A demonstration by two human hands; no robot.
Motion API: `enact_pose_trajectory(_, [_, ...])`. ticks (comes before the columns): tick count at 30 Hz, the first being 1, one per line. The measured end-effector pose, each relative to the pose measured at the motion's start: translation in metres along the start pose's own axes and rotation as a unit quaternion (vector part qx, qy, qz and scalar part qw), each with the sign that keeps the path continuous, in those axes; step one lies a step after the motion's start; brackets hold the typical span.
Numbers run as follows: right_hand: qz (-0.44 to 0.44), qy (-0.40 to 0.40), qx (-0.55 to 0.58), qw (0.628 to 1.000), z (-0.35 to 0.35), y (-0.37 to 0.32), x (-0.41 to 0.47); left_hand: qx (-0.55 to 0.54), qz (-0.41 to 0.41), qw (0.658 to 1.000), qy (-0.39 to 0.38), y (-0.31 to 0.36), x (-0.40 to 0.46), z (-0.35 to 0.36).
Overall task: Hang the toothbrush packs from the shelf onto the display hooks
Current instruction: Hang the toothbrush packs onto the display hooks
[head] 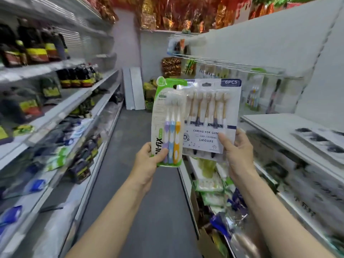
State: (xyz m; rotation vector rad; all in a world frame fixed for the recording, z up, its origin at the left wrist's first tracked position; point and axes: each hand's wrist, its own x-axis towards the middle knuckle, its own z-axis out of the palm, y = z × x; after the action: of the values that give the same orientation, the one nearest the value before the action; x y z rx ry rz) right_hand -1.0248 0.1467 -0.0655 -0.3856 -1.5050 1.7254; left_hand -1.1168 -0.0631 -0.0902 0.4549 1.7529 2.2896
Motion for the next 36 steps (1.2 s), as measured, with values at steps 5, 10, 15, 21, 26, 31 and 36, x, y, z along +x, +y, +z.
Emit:
enact_pose_trajectory(5, [-0.013, -0.015, -0.026, 0.999, 0.076, 0.059, 0.082, -0.017, 0.01, 1.0, 0.019, -0.023, 0.118, -0.049])
enact_pose_trajectory(10, [-0.024, 0.024, -0.046, 0.998, 0.154, 0.101, 0.162, -0.02, 0.019, 0.999, -0.019, -0.028, 0.25, -0.105])
enact_pose_trajectory(15, [-0.038, 0.068, -0.054, 0.996, 0.235, 0.12, 0.246, -0.026, 0.032, 0.998, -0.047, -0.015, 0.39, -0.141])
enact_pose_trajectory(21, [-0.049, 0.088, -0.064, 0.993, 0.312, 0.168, 0.353, -0.037, 0.029, 0.996, -0.07, -0.03, 0.538, -0.159])
enact_pose_trajectory(26, [-0.044, 0.098, -0.041, 0.993, 0.356, 0.231, 0.445, -0.046, 0.023, 0.996, -0.075, -0.055, 0.663, -0.165])
enact_pose_trajectory(31, [-0.03, 0.11, -0.007, 0.993, 0.406, 0.278, 0.58, -0.02, 0.001, 0.995, -0.093, -0.054, 0.806, -0.151])
enact_pose_trajectory(36, [-0.019, 0.12, -0.004, 0.993, 0.456, 0.316, 0.705, 0.005, 0.0, 0.993, -0.114, -0.05, 0.94, -0.147])
